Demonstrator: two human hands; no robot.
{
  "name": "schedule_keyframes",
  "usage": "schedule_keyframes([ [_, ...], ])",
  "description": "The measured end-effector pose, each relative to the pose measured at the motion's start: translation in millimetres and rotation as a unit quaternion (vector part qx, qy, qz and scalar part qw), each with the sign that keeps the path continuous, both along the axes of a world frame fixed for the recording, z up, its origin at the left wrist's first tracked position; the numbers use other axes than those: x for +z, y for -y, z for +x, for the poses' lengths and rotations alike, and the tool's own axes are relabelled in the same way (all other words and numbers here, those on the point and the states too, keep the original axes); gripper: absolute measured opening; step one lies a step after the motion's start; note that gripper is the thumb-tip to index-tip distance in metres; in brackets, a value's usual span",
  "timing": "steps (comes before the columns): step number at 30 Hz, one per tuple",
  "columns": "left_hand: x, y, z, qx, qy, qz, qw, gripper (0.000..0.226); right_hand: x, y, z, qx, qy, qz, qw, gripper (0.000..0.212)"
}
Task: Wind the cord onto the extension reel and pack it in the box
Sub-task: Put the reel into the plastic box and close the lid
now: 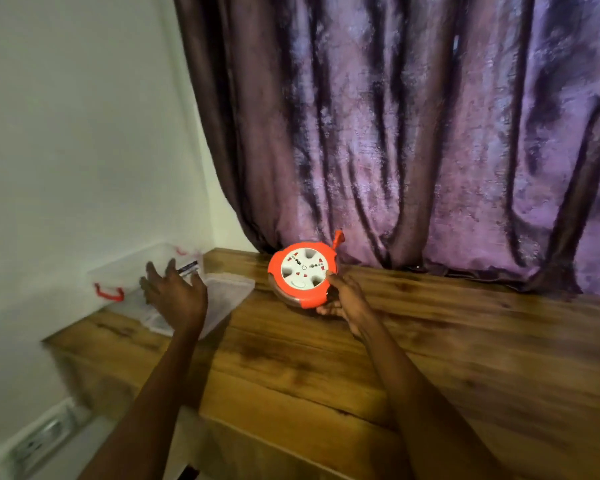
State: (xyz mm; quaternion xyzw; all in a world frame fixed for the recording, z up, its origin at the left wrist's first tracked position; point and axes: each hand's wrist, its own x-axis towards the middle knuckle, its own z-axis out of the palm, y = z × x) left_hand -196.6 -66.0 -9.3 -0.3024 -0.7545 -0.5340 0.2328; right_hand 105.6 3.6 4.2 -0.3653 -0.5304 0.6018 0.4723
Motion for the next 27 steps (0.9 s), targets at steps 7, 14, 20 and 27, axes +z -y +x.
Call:
schedule_keyframes([
  [7,-20,50,-93,0.04,0.102,-0.123,0.986,0.073,-8,12,-55,0.055,0.024,-0.005,0.998,0.029],
  [14,-8,52,-110,-0.004,0.055,-0.124,0.991,0.061,-15,18,-55,0.059,0.041,-0.004,0.997,0.028],
  [20,4,48,-103,-0.051,0.066,-0.077,0.994,0.033,-17,20,-54,0.054,0.054,0.011,0.997,0.029],
  [27,21,41,-81,-0.08,0.058,-0.004,0.995,0.022,-17,17,-55,0.047,0.052,0.002,0.998,0.037],
])
